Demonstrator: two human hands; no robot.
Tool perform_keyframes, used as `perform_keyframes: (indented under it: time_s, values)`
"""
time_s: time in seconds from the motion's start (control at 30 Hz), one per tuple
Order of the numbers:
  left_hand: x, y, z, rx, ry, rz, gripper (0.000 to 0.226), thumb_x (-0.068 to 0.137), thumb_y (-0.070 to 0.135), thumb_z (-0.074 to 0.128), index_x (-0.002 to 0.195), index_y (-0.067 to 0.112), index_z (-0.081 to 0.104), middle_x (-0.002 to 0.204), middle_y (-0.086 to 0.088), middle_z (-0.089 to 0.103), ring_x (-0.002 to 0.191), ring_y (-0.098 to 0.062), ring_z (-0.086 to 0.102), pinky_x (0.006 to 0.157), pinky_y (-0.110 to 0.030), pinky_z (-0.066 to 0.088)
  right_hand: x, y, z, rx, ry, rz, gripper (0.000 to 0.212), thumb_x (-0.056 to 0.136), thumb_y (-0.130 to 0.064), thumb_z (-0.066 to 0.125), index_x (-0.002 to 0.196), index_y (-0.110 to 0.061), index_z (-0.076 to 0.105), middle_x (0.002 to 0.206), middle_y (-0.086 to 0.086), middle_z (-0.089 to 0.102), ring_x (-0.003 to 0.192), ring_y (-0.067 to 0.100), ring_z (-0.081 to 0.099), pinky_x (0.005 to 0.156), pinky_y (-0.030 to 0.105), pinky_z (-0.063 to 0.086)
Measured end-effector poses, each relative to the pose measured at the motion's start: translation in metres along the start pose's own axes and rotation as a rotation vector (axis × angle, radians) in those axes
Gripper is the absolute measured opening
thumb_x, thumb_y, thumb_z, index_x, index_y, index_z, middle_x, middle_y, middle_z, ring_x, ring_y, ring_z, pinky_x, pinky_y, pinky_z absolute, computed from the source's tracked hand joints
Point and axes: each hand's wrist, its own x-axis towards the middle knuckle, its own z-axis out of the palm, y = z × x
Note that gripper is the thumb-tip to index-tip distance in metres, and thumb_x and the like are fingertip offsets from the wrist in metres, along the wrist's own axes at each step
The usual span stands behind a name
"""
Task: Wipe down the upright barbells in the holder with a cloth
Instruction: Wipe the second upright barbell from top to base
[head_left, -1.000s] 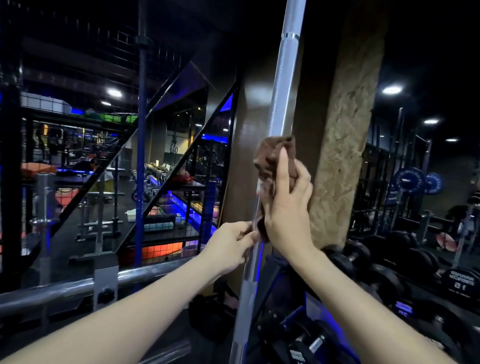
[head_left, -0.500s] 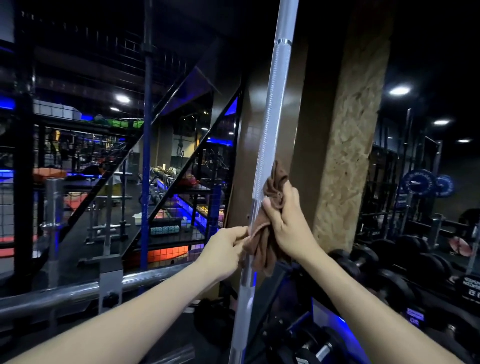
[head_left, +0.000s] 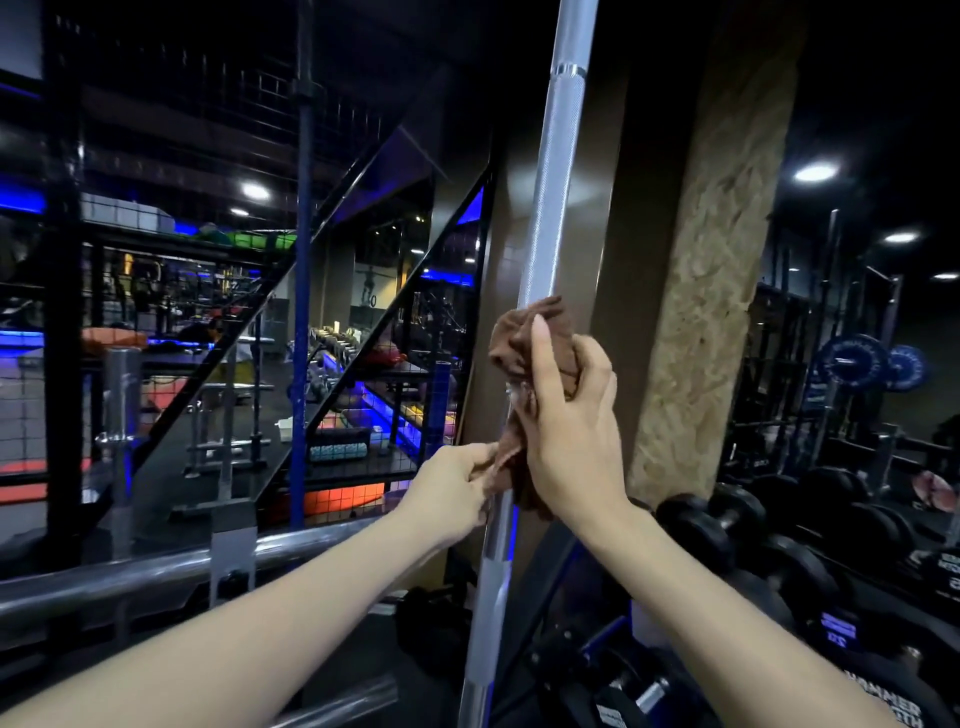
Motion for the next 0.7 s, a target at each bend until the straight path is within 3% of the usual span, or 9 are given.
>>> perform_keyframes:
  time_s: [0.1, 0.17, 0.27, 0.37, 0.47, 0.53, 0.63, 0.7]
  values:
    - [-0.003, 0.003, 0.002, -0.030, -0.007, 0.002, 0.016, 0.092, 0.028, 0.058, 0.101, 0.020, 0.069, 0.074, -0.004, 0.058, 0.062, -0.015, 0.040, 0.056, -0.025, 0.042, 0.040, -0.001, -0.012, -0.030, 0.035, -0.016, 0.063, 0.088, -0.032, 0.032, 0.150, -0.028, 0.022, 0.133, -0.001, 0.015, 0.114, 0.040, 0.038, 0.074, 0.050, 0.053]
    - [-0.002, 0.003, 0.002, -0.014, -0.038, -0.017, 0.030, 0.094, 0.029, 0.055, 0.120, 0.017, 0.062, 0.094, -0.006, 0.068, 0.071, -0.012, 0.051, 0.066, -0.026, 0.049, 0.064, 0.000, -0.015, -0.049, 0.073, 0.006, 0.062, 0.091, -0.025, 0.040, 0.150, -0.026, 0.024, 0.131, -0.001, 0.014, 0.114, 0.040, 0.036, 0.070, 0.050, 0.052]
    - [-0.001, 0.004, -0.004, 0.092, -0.064, 0.005, 0.028, 0.095, 0.029, 0.054, 0.121, 0.022, 0.062, 0.098, 0.001, 0.070, 0.084, -0.018, 0.062, 0.087, -0.036, 0.051, 0.048, -0.001, -0.011, -0.087, 0.113, -0.047, 0.065, 0.088, -0.015, 0.055, 0.147, -0.024, 0.029, 0.131, 0.005, 0.018, 0.107, 0.043, 0.042, 0.065, 0.046, 0.053]
    - [0.000, 0.007, -0.006, 0.073, -0.138, 0.062, 0.031, 0.093, 0.010, 0.058, 0.123, 0.012, 0.059, 0.104, 0.004, 0.070, 0.095, -0.010, 0.064, 0.092, -0.028, 0.050, -0.008, 0.008, -0.010, -0.096, -0.033, -0.125, 0.073, 0.083, -0.014, 0.059, 0.144, -0.036, 0.025, 0.131, 0.005, 0.020, 0.102, 0.045, 0.053, 0.066, 0.043, 0.053]
    - [0.002, 0.013, -0.010, -0.043, -0.182, -0.044, 0.024, 0.089, 0.006, 0.062, 0.112, 0.013, 0.063, 0.093, 0.005, 0.070, 0.092, -0.012, 0.062, 0.094, -0.031, 0.047, -0.038, 0.024, -0.021, 0.033, -0.224, -0.052, 0.066, 0.089, -0.030, 0.047, 0.140, -0.054, 0.013, 0.130, -0.005, 0.018, 0.117, 0.033, 0.047, 0.075, 0.041, 0.053]
    - [0.006, 0.019, -0.012, -0.036, -0.230, -0.112, 0.013, 0.084, 0.020, 0.071, 0.096, 0.022, 0.068, 0.093, 0.003, 0.071, 0.097, -0.017, 0.062, 0.101, -0.040, 0.042, -0.039, 0.037, -0.024, 0.098, -0.183, 0.009, 0.059, 0.088, -0.036, 0.041, 0.142, -0.050, 0.022, 0.127, -0.004, 0.023, 0.115, 0.028, 0.046, 0.080, 0.041, 0.053]
    - [0.012, 0.029, -0.001, -0.089, -0.310, -0.135, 0.008, 0.078, 0.027, 0.075, 0.081, 0.022, 0.068, 0.095, -0.003, 0.065, 0.086, -0.015, 0.057, 0.085, -0.032, 0.044, -0.036, 0.056, -0.022, 0.185, -0.088, 0.157, 0.056, 0.094, -0.023, 0.051, 0.146, -0.037, 0.033, 0.124, 0.001, 0.028, 0.113, 0.023, 0.042, 0.089, 0.038, 0.046]
    - [0.015, 0.031, 0.012, -0.178, -0.344, -0.091, 0.013, 0.076, 0.028, 0.070, 0.067, 0.019, 0.066, 0.082, -0.006, 0.063, 0.072, -0.014, 0.055, 0.076, -0.028, 0.046, -0.039, 0.066, -0.020, 0.199, -0.113, 0.223, 0.059, 0.094, -0.017, 0.054, 0.146, -0.034, 0.032, 0.125, 0.004, 0.029, 0.114, 0.023, 0.041, 0.091, 0.038, 0.043]
